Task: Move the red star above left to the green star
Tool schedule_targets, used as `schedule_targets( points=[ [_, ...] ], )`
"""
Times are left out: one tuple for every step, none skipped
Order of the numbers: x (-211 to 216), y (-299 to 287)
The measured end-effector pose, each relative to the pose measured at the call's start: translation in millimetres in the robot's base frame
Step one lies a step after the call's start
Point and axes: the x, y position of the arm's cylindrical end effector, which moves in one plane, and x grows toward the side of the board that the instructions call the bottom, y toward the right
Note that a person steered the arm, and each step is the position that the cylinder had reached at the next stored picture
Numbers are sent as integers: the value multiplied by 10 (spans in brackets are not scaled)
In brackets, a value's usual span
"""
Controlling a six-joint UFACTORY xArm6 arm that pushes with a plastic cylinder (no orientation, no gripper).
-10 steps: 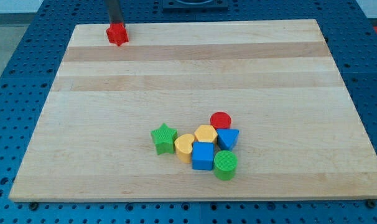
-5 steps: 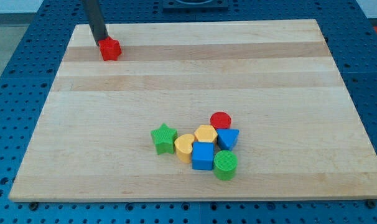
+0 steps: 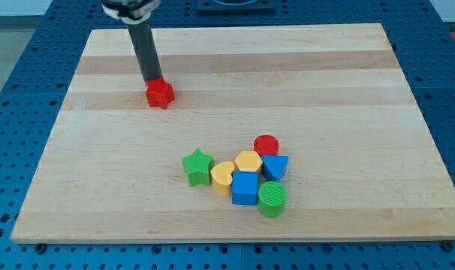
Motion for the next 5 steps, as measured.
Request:
schedule_targets(
  points=[
    [281,11],
    [453,155],
    [600,349],
    [785,361],
    [840,241]
  ],
)
